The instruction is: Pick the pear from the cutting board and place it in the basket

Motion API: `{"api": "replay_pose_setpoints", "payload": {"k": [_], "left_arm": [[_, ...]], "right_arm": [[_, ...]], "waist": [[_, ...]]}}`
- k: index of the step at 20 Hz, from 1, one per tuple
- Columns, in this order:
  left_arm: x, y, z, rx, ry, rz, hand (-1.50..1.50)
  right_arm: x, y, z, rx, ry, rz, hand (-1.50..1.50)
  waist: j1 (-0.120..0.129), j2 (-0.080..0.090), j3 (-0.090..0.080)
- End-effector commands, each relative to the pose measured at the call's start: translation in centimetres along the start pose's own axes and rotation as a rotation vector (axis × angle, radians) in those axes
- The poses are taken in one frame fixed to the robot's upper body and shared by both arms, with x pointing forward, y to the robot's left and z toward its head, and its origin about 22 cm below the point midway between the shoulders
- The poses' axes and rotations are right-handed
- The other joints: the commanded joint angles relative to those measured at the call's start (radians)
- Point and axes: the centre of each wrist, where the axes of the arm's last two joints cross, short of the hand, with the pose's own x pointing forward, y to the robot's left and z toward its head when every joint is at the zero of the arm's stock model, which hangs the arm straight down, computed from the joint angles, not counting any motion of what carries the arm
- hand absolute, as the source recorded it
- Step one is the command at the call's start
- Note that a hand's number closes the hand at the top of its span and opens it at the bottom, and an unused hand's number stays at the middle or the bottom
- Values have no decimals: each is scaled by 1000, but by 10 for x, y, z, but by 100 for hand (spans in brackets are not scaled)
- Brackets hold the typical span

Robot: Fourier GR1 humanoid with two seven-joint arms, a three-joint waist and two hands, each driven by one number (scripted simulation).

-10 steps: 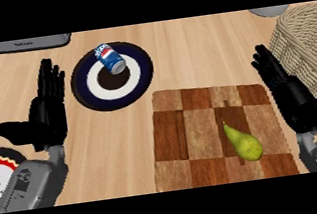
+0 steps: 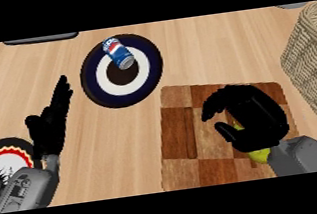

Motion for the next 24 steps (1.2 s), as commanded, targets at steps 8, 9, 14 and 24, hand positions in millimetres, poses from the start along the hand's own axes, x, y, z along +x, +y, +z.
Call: {"api": "replay_pose_setpoints", "payload": {"k": [8, 9, 14, 24], "left_arm": [[4, 25, -6, -41, 144, -110, 0], [6, 30, -5, -55, 148, -98, 0], [13, 16, -12, -59, 136, -113, 0], [13, 14, -9, -75, 124, -104, 0]], "right_arm": [[87, -75, 17, 165, 57, 472, -150], [104, -85, 17, 181, 74, 541, -150], [179, -93, 6, 426, 293, 844, -150], [186, -108, 1, 764, 529, 755, -150]], "waist": [[-38, -26, -14], [-29, -24, -13], [-21, -18, -13], [-6, -14, -10]]}}
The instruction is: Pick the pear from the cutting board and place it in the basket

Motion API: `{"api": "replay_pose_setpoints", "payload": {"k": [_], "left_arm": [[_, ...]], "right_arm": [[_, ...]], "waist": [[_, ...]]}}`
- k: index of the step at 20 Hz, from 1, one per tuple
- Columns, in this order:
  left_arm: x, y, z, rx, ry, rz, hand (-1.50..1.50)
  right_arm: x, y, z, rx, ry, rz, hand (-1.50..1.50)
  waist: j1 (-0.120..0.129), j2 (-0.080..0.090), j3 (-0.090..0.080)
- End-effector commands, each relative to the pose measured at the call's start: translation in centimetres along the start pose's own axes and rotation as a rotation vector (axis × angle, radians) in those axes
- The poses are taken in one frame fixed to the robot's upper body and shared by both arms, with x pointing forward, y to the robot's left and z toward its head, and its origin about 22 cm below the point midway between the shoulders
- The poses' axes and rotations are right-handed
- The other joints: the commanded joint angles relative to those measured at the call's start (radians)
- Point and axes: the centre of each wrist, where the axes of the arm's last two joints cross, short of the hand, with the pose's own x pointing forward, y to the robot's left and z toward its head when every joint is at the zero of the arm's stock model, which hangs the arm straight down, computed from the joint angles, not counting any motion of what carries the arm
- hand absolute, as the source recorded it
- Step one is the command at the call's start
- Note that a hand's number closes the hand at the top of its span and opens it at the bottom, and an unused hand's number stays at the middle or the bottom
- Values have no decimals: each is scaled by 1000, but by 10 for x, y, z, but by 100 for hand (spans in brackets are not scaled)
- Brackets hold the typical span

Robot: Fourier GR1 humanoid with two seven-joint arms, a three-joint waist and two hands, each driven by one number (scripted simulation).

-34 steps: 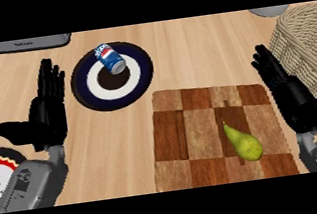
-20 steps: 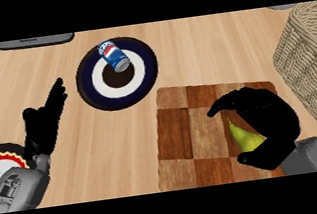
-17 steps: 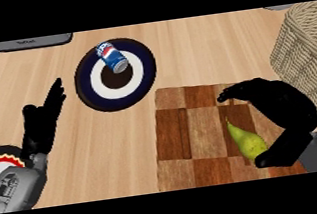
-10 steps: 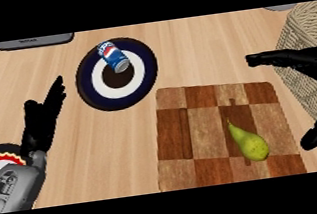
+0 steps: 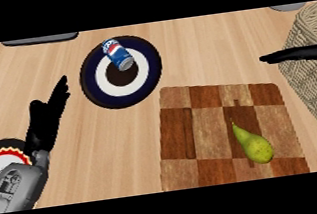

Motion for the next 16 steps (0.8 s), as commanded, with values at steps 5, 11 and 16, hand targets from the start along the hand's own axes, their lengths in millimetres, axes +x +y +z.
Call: {"api": "replay_pose_setpoints", "payload": {"k": [5, 11, 16], "left_arm": [[1, 13, 2, 8, 7, 2, 0], [-5, 3, 0, 10, 26, 1, 0], [-11, 4, 0, 1, 25, -9, 0]], "right_arm": [[-20, 0, -3, 191, -57, -60, -150], [-38, -1, -18, 97, -55, -58, -150], [-54, -1, -26, 64, -40, -28, -150]], "waist": [[-10, -3, 1], [-15, -5, 0], [-13, -3, -1]]}}
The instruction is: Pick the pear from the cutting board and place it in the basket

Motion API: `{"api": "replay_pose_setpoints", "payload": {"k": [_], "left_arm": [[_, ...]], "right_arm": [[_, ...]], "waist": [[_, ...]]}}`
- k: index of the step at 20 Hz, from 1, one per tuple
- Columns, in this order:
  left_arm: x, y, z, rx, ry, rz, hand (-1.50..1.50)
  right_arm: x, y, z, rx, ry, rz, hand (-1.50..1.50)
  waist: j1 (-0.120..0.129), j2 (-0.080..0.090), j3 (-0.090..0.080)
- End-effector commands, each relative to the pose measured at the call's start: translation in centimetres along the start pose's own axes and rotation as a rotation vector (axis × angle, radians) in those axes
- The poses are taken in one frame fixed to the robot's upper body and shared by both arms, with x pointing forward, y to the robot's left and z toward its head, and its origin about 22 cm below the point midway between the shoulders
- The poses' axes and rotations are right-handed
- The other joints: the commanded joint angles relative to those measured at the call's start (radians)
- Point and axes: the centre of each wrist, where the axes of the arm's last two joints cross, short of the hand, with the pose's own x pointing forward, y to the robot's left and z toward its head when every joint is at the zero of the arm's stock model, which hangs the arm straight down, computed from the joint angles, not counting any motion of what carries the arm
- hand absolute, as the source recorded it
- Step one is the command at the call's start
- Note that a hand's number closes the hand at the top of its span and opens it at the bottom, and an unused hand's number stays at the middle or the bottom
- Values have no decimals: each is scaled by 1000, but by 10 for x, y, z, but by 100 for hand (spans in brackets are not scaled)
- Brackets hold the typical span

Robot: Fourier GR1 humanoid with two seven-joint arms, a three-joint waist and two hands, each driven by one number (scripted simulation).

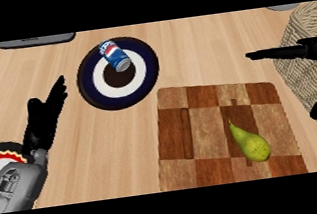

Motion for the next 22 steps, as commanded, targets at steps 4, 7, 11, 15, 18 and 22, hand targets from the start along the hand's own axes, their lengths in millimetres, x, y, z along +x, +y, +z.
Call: {"api": "replay_pose_setpoints", "payload": {"k": [4, 7, 11, 15, 18, 22], "left_arm": [[1, 11, 3, 24, 10, 11, 0], [5, -1, 3, -14, 3, -1, 0], [-5, 18, 5, 7, 8, 9, 0], [12, 7, -5, -11, -8, -10, 0], [12, -9, -1, 16, -1, 3, 0], [-15, 18, 8, 16, 13, 18, 0]], "right_arm": [[-30, 23, -12, 100, -98, -74, -150], [-30, 31, -19, 118, -110, -75, -150], [-48, 56, -24, 141, -95, -85, -150], [-47, 62, -61, 149, -91, -71, -150], [-56, 66, -36, 138, -106, -63, -150], [-47, 84, -69, 139, -128, -59, -150]], "waist": [[-4, -3, -1], [-10, -4, -1], [-9, -4, -1], [-8, -2, -1], [-20, -6, -1], [-20, -6, -2]]}}
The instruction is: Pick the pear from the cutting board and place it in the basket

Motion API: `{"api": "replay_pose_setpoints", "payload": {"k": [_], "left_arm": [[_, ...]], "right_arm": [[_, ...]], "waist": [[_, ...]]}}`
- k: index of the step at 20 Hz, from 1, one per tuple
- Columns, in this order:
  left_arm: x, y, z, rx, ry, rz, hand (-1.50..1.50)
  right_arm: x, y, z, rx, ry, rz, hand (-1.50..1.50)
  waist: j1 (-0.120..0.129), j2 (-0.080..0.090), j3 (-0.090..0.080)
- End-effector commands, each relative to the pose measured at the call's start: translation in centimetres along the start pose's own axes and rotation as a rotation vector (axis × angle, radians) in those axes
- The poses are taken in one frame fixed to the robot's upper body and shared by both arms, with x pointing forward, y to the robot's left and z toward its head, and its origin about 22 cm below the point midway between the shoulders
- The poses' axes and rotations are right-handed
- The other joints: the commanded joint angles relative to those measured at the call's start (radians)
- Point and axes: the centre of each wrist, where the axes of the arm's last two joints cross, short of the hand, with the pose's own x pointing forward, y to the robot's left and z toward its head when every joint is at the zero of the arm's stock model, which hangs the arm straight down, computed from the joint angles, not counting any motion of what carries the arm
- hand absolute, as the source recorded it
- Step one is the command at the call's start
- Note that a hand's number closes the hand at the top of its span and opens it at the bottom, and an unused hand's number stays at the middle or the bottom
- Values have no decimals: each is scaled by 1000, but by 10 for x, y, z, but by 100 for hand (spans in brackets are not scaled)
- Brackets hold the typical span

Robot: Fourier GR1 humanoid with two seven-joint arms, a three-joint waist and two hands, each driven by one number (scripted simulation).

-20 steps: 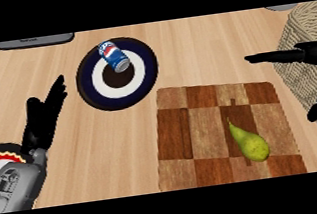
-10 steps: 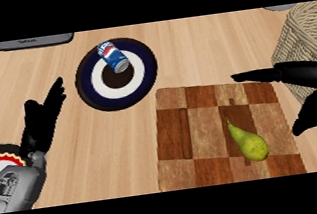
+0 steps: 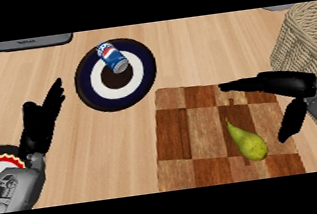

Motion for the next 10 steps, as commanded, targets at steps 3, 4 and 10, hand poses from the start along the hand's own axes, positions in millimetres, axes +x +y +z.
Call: {"api": "replay_pose_setpoints", "payload": {"k": [3, 4, 10], "left_arm": [[13, 11, 9, -5, -19, -8, 0], [6, -3, -5, 18, -14, -9, 0], [-6, 15, -17, 13, 18, -1, 0]], "right_arm": [[-5, 15, -16, 90, -89, -56, -150], [1, 8, -17, 89, -92, -54, -150], [-3, 27, -36, 92, -92, -58, -150]], "waist": [[1, -3, 0], [-8, -1, 0], [-11, 0, -1]]}}
